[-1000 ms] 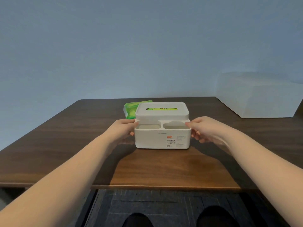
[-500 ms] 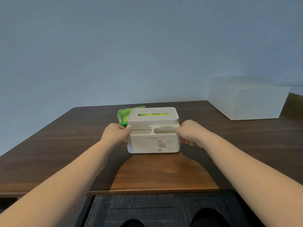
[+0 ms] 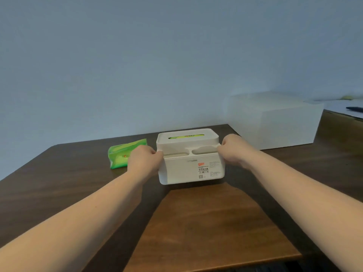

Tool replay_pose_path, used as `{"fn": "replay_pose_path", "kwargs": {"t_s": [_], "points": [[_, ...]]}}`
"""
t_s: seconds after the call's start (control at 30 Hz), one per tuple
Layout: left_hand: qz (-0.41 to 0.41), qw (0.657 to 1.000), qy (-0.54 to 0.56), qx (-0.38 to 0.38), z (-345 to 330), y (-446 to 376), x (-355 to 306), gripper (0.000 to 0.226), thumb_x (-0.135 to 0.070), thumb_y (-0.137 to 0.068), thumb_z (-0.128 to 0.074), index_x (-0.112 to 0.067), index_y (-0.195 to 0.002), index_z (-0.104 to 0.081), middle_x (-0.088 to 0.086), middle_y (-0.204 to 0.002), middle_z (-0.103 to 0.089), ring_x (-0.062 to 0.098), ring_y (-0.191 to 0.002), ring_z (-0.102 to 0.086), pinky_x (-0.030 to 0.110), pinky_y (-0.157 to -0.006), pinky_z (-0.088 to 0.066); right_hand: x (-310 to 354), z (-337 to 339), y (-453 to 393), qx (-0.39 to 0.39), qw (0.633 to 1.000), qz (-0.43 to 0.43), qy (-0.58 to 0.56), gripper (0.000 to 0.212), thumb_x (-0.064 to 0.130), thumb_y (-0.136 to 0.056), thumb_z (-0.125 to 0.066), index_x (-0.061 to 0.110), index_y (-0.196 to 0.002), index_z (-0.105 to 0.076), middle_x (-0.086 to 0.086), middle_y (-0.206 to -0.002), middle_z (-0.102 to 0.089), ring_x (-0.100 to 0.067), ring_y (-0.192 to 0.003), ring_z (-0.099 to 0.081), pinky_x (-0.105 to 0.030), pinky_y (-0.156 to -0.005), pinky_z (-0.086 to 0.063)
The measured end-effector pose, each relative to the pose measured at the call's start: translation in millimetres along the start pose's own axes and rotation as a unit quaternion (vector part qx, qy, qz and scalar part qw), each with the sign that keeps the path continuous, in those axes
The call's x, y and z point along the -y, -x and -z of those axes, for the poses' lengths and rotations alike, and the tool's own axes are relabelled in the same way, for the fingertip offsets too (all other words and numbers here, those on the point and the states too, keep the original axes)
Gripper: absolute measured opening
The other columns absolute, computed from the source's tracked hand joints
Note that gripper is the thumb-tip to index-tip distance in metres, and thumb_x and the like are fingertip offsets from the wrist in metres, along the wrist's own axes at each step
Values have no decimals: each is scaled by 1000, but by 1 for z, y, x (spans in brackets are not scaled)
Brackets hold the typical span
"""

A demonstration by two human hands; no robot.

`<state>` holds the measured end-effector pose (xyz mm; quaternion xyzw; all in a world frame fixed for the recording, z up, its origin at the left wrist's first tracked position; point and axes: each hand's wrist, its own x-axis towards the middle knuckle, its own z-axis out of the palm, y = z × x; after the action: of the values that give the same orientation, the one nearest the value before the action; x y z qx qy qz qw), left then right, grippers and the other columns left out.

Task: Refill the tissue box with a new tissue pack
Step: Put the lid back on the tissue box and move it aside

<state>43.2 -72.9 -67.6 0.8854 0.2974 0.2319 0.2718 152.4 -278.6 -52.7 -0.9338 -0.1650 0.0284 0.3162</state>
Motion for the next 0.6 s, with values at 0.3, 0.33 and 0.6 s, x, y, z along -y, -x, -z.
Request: {"fn": "replay_pose_path", "kwargs": {"t_s": [0.3, 0.33, 0.6], "points": [[-50, 999, -9, 3, -66, -91, -56, 30, -22, -78, -49, -2, -60, -61, 18, -64, -63, 31, -63, -49, 29, -50, -34, -31, 13, -102, -49, 999, -18, 10, 11, 6, -84, -50, 10, -88, -59, -14, -92, -64, -31, -81, -58, -30, -65, -43], [-47, 999, -5, 4, -73, -101, -60, 27, -20, -80, -50, -5, -58, -56, 15, -62, -57, 30, -61, -47, 28, -49, -31, -32, 13, -113, -55, 998, -20, 13, 18, 5, -85, -49, 8, -96, -63, -17, -99, -67, -32, -87, -61, -31, -69, -46], [-39, 999, 23, 10, -135, -157, -71, 21, -17, -81, -50, -7, -63, -50, 13, -64, -51, 27, -59, -42, 27, -48, -27, -27, 23, -182, -28, 980, -44, 191, 24, -1, -81, -52, 2, -100, -65, -13, -88, -66, -32, -82, -64, -27, -59, -43]]}}
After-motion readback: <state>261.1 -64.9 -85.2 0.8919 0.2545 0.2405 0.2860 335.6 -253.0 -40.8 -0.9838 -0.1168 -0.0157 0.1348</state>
